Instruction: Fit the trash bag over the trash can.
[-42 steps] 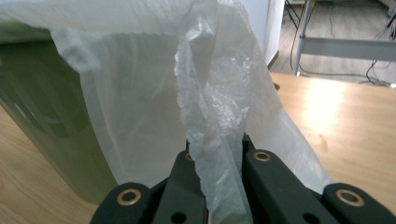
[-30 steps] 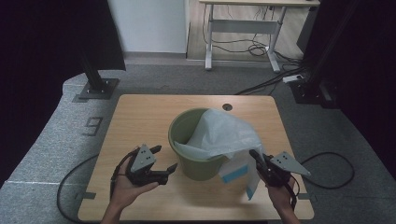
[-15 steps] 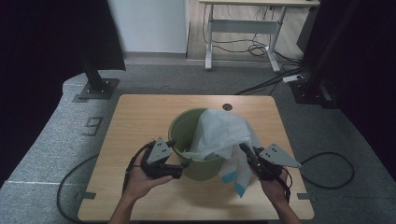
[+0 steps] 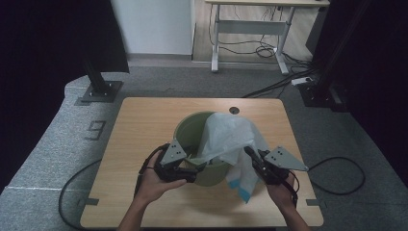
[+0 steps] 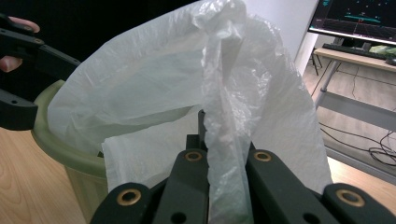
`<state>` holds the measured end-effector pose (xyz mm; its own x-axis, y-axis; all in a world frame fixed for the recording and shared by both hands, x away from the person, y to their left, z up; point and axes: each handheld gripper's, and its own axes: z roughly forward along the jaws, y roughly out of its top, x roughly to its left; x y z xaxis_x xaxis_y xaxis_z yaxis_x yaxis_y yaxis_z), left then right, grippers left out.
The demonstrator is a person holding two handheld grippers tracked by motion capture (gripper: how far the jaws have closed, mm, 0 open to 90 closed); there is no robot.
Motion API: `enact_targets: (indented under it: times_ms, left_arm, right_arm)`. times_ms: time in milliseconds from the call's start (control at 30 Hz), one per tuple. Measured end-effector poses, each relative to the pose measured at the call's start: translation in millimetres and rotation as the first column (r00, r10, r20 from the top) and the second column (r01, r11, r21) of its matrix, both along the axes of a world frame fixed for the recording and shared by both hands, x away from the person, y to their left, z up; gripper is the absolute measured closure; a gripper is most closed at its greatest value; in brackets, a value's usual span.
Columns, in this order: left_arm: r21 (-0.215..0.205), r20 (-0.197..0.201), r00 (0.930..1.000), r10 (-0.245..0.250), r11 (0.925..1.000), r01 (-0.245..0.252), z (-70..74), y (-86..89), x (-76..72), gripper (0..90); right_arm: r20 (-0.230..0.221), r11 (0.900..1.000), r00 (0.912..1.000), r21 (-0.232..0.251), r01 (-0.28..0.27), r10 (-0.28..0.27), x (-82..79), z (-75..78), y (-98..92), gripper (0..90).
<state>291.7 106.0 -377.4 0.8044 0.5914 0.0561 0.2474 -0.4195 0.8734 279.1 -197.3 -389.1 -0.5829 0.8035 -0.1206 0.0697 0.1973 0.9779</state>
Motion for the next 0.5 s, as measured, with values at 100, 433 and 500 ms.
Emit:
enact_targets:
  times_ms: [100, 433, 500]
  left_arm:
    - [-0.017, -0.011, 0.9997, -0.02, 0.9997, 0.02, 4.4, -5.1, 2.9, 26.3]
    - [-0.038, -0.055, 0.9959, -0.072, 0.9968, 0.07, 14.4, -28.2, 11.1, 46.8]
    - [-0.043, -0.07, 0.9946, -0.077, 0.9963, 0.074, 14.9, -31.3, 13.1, 53.0]
  right_arm:
    - [0.001, 1.0, 1.0, 0.0, -0.003, 0.003, 0.2, 1.8, 1.5, 88.6]
    - [0.01, 1.0, 0.9998, -0.001, -0.016, 0.016, 2.1, 7.9, 7.1, 88.6]
    - [0.007, 1.0, 0.9999, 0.002, -0.016, 0.015, 2.4, 7.9, 7.0, 88.6]
